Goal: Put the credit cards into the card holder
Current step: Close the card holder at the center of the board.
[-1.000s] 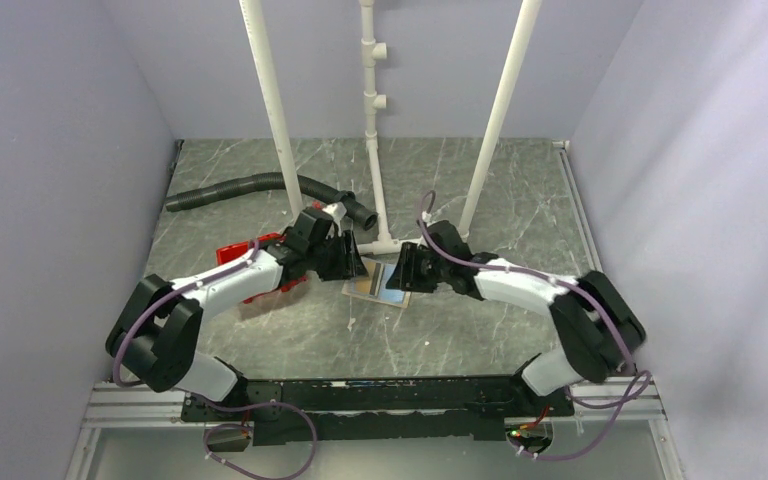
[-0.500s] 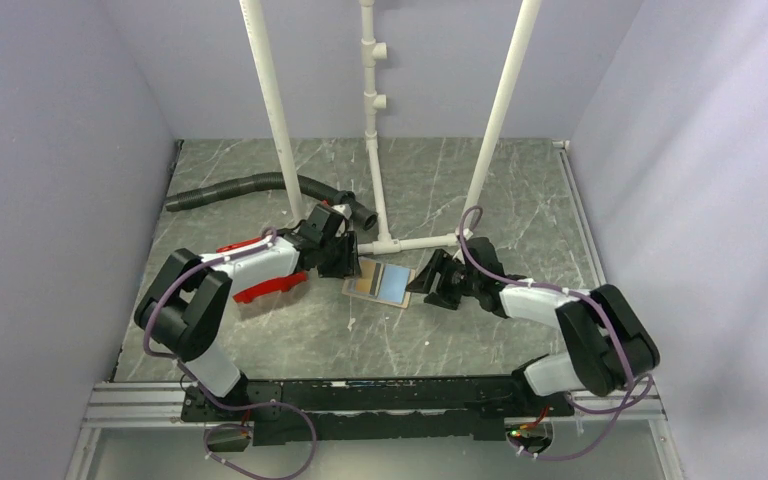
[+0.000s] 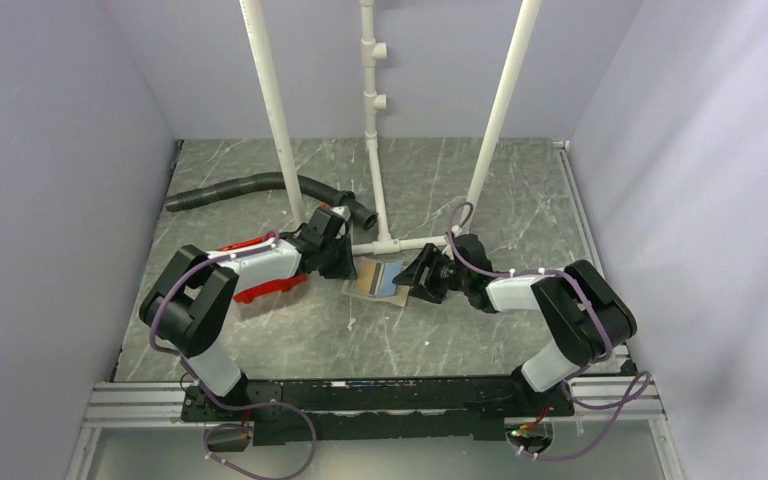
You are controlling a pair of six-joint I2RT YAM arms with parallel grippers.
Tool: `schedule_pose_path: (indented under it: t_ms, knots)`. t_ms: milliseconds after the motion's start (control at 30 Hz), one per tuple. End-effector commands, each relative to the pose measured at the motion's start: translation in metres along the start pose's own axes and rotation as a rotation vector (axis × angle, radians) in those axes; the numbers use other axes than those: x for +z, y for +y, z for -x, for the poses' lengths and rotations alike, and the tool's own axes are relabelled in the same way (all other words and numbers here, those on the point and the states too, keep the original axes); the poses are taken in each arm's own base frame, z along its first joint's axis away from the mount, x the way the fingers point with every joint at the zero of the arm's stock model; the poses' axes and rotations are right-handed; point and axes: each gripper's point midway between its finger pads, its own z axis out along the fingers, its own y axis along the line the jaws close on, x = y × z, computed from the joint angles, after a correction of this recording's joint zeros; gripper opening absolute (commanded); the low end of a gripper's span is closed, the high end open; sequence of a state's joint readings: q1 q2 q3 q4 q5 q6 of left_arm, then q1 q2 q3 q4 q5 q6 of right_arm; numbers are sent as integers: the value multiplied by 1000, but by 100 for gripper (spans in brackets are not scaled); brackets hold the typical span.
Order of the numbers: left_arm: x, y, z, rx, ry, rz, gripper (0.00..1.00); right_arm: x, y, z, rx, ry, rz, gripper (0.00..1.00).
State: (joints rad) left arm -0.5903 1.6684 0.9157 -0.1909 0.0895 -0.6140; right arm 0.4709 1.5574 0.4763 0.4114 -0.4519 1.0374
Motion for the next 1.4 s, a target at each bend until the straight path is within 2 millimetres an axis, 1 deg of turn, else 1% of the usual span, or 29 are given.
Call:
schedule_pose_path:
  t_ms: [0, 100, 167, 267, 367, 467, 533, 600, 700, 800, 900, 967, 1033, 1133, 1267, 1367]
  knots:
    - [2, -6, -12, -32, 17, -51, 24, 7, 28, 7, -42, -30, 82, 64]
    - [1, -13, -18, -52, 30, -87, 22, 4, 46, 9, -66, -44, 147, 64]
    - [1, -18, -22, -66, 39, -113, 22, 4, 55, 8, -77, -38, 166, 63]
    - [-1, -26, -25, -85, 47, -151, 21, 8, 63, 5, -94, -22, 172, 63]
    - [-6, -36, -23, -96, 43, -189, 21, 8, 71, 2, -108, -11, 202, 63]
    - [-12, -46, -23, -113, 42, -232, 21, 5, 78, 1, -170, -11, 216, 64]
    - [-16, -51, -27, -138, 57, -263, 22, 3, 82, -1, -234, -11, 209, 66]
    - [-20, -50, -29, -147, 57, -266, 27, 4, 78, -1, -279, -3, 172, 66]
    - [-27, -40, -30, -138, 44, -226, 39, 8, 71, -3, -325, 21, 131, 65]
    - [-36, -28, -29, -134, 34, -185, 48, 13, 74, -12, -369, 69, 148, 64]
    - [-46, -23, -24, -135, 7, -173, 54, 18, 73, -16, -381, 93, 158, 59]
    - [-50, -21, -21, -127, 2, -160, 54, 21, 74, -17, -393, 106, 167, 55]
    - [-51, -21, -17, -109, 4, -150, 54, 25, 73, -19, -400, 133, 172, 48]
    - [-50, -27, -11, -76, 9, -161, 54, 30, 67, -22, -393, 155, 166, 37]
    - [-43, -37, -4, -51, 34, -190, 53, 35, 56, -28, -374, 184, 155, 28]
    - [-41, -40, -1, -50, 22, -197, 53, 38, 48, -26, -379, 187, 117, 19]
